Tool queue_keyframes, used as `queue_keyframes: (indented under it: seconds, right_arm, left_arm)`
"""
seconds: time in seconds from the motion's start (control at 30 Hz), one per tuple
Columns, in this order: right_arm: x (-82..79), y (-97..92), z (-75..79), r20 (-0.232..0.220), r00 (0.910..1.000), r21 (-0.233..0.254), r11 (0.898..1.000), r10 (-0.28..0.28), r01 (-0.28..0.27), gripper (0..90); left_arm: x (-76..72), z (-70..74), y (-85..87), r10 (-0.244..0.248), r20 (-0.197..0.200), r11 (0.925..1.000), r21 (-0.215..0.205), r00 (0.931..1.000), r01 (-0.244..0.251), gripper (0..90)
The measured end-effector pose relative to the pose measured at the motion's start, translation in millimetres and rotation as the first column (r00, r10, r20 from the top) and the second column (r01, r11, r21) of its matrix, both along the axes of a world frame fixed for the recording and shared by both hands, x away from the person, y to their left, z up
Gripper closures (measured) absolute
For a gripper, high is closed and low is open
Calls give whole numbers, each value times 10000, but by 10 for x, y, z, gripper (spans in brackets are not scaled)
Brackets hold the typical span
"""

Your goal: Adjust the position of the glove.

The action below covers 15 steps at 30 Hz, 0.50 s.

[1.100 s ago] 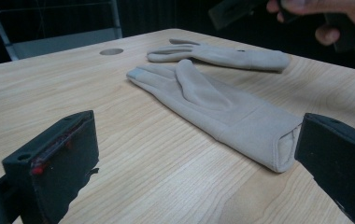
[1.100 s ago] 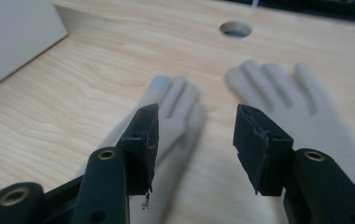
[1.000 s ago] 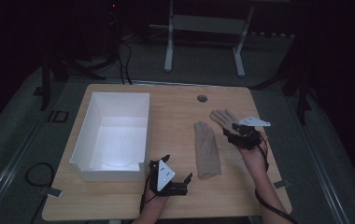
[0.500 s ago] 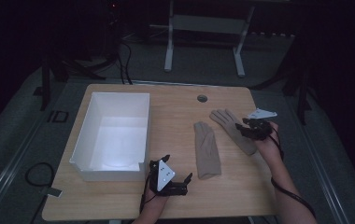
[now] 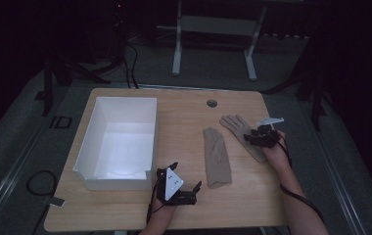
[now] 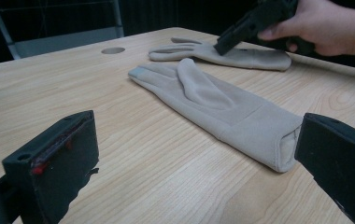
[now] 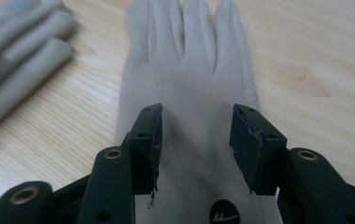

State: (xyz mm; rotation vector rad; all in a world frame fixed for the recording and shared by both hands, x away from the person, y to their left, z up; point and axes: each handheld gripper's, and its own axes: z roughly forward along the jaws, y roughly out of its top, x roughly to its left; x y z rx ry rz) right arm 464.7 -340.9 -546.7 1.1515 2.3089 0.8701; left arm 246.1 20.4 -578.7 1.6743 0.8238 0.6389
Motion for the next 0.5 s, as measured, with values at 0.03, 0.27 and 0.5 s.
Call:
queue_keyframes:
  seconds: [0.03, 0.27, 0.5]
  right_arm:
    - [11, -2, -29, -109, 9999, 46, 10000, -53, 53, 526]
    - [36, 29, -33, -282, 9992, 97, 9995, -292, 294, 798]
    - [-66, 168, 145, -133, 9959, 407, 9951, -892, 896, 834]
  left_arm:
    - [0, 0, 0, 5, 1, 10000, 0, 10000, -5, 1]
    - [-2, 0, -6, 30, 36, 10000, 70, 10000, -30, 1]
    - [-1, 0, -3, 32, 24, 10000, 56, 10000, -33, 1]
